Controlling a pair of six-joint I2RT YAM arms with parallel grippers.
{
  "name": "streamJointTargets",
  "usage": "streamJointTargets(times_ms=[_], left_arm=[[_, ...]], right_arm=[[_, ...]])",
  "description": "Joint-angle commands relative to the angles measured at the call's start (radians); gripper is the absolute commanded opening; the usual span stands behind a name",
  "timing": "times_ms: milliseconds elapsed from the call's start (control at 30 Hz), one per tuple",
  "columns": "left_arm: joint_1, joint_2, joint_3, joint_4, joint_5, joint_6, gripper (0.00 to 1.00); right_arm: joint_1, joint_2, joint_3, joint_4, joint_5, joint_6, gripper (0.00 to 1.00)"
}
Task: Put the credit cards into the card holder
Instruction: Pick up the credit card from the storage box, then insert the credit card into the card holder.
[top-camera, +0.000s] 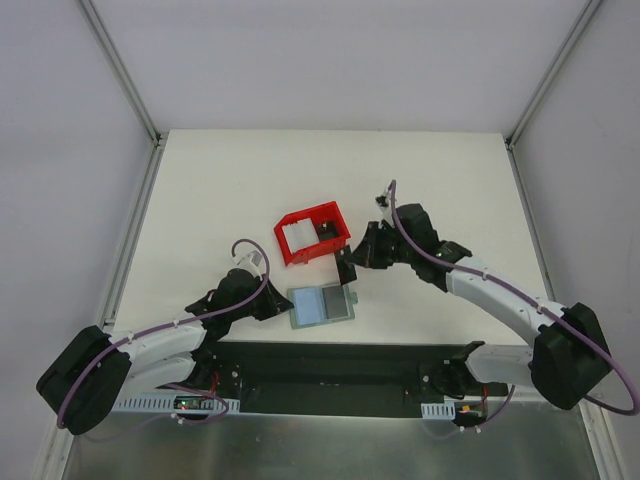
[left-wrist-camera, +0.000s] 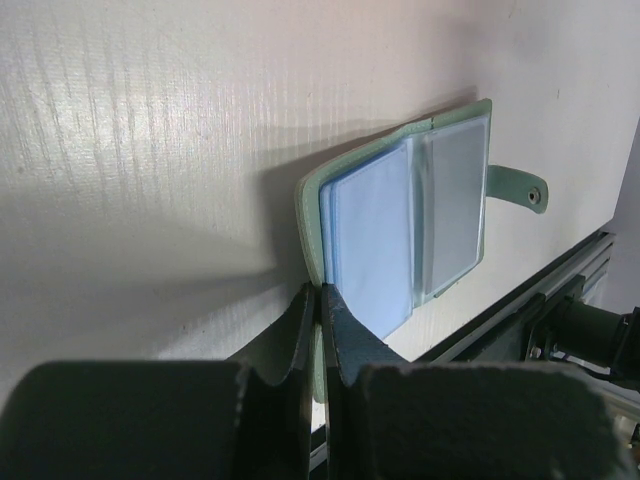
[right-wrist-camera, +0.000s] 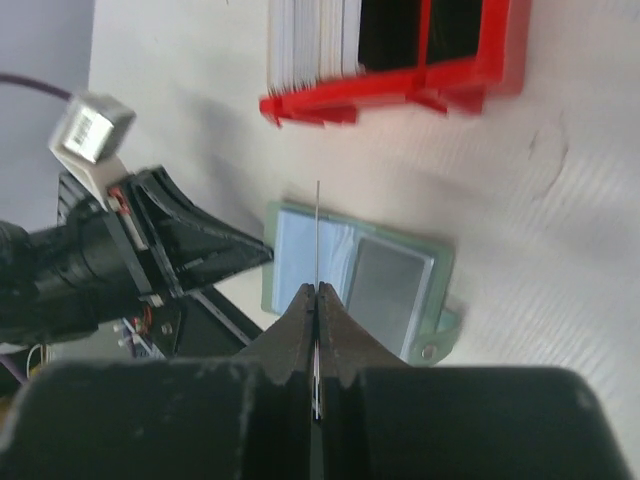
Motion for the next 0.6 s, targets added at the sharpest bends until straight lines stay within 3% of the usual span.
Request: streamJointTargets(times_ms=[0,267,567], left_arm=[[-0.003,0.005,0.019,-0.022,-0.001,0.020,0.00],[-0.003,0.022,0.019,-0.025,-0.001,0.009,0.00],[-0.003,0.030,0.019,-0.028,-0.005,0.006,0.00]], right_arm=[[0.055,-0.019,-0.142,0.199,-0.052,0.157,0.00],[0.141,0.119,-0.273,0.439,-0.059,0.268,0.00],[0.149,0.243,-0.293,0.529,-0.087,0.275,0.01]])
